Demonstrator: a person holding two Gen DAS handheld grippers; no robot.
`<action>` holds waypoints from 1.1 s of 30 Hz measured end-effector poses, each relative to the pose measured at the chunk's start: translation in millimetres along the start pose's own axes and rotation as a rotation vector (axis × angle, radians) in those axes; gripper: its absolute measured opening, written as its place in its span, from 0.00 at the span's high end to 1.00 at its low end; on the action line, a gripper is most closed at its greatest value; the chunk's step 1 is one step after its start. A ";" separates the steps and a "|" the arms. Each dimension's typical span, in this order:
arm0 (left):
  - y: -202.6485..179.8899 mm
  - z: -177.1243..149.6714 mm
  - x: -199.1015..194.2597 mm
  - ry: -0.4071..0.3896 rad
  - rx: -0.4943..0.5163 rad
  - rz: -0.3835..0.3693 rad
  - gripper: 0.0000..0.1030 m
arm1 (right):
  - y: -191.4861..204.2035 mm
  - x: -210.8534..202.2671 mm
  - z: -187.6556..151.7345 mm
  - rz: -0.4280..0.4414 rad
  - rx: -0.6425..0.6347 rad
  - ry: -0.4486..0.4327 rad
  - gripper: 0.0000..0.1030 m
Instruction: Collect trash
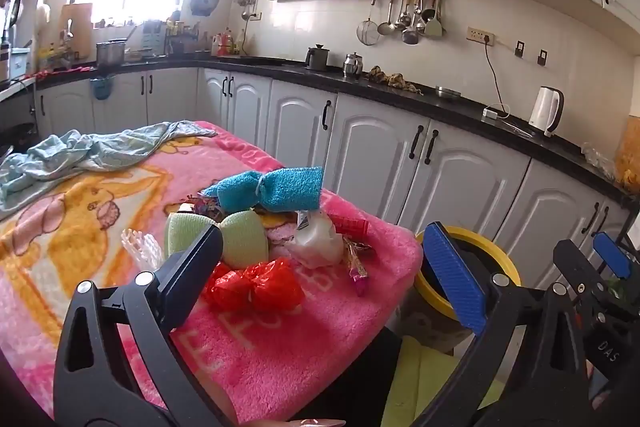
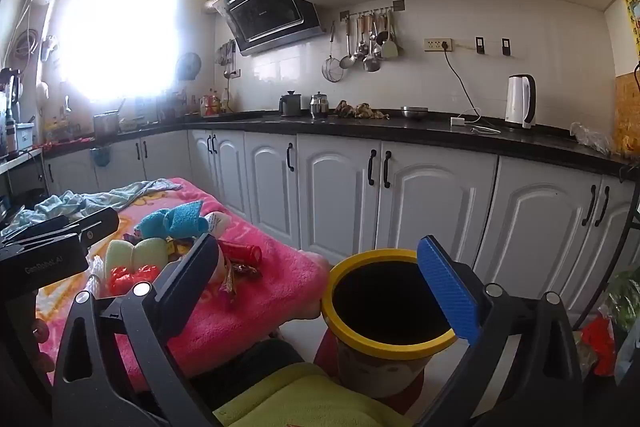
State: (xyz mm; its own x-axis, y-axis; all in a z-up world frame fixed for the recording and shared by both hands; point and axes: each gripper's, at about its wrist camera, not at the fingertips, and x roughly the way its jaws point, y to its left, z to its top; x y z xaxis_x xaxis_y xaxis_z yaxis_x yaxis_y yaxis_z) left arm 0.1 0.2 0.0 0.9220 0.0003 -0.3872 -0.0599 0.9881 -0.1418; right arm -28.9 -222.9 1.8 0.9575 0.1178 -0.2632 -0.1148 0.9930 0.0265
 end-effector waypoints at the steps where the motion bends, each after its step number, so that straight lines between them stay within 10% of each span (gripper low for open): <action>1: 0.1 0.1 0.0 -0.001 0.001 0.001 0.10 | -0.4 0.5 -0.1 0.002 0.007 0.005 0.06; 33: -0.8 3.5 -0.5 -0.015 0.010 -0.006 0.10 | -1.9 2.0 -1.6 -0.001 0.006 0.009 0.06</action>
State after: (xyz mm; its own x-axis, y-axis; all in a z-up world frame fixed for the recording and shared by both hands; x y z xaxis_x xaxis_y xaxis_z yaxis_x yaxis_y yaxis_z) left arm 1.1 0.0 3.5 0.9281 -0.0032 -0.3723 -0.0505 0.9896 -0.1344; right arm -27.2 -224.5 -0.3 0.9552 0.1169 -0.2718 -0.1125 0.9931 0.0319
